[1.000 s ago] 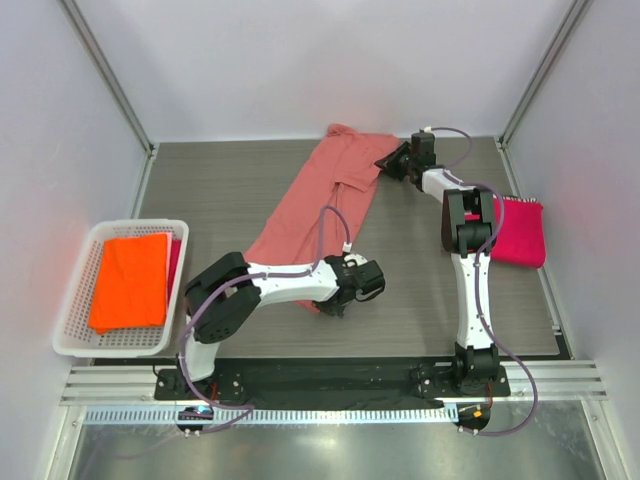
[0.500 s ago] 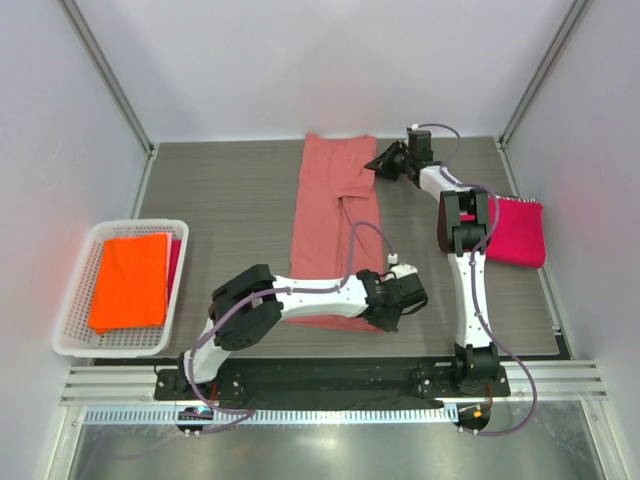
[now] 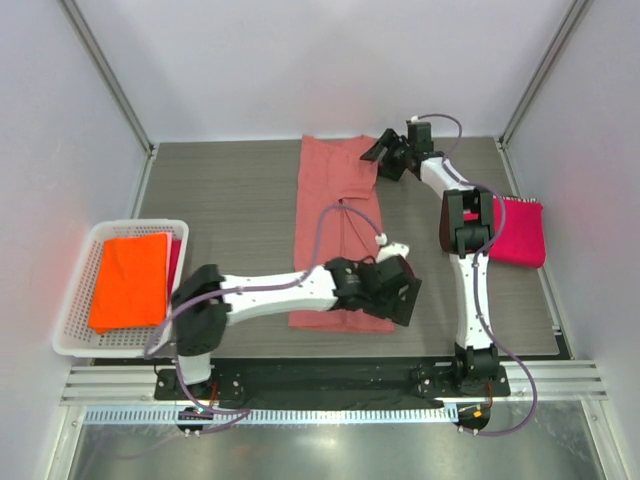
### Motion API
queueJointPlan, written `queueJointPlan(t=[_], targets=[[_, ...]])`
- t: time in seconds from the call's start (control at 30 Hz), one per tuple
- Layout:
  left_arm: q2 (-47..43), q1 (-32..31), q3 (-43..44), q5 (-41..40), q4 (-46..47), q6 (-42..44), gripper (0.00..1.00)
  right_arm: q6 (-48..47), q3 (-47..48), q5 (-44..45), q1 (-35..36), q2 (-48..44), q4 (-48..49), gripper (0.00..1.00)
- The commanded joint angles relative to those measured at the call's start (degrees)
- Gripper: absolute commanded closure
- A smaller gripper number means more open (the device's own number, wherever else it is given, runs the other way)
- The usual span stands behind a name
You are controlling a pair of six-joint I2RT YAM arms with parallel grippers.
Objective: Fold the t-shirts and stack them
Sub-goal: Fold the tshirt
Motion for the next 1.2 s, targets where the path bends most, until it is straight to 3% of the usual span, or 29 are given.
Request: queueJointPlan(t=[0.0,0.13,0.27,0.43,0.6,0.7,0.93,1.17], targets=[[-13.17,3.71,-3.30,-1.71,-0.61,2.34,0.00,-4.40,-4.65,7.91,-1.03,-9.83,-8.83,0.20],[-24.60,8.98,-15.84,-3.71,-1.31,2.87,0.01,-5.55,-21.77,13.10,-1.03,-26.14,-9.36,0.20],[-34.63,18.36,-26.48,-1.03,-1.41,2.96,0.01,-4.15,-48.79,16.60,0.81,-43.71,-4.36,0.26],[-43.59,25.42,-38.11,4.08,2.90,2.17,0.13,-4.05,-70.62,19.70,3.71,-64.31,-7.76,0.37],[-45.28,29.81,-46.54,11.18,6.85,1.47,0.23,-3.18,-82.00,18.55,8.98,-80.65,-17.16,0.38],[-45.19,30.70,-50.93,15.24,10.97,-0.20,0.26,-0.90,-88.24,16.98,13.45,-85.77,-20.07,0.39],[-42.38,30.87,-56.04,20.70,17.32,-3.01,0.44,4.03,-95.36,15.66,19.53,-89.13,-21.67,0.48],[-40.89,30.87,-57.10,20.79,19.87,-4.07,0.49,5.44,-98.45,12.50,21.73,-88.96,-18.60,0.50]])
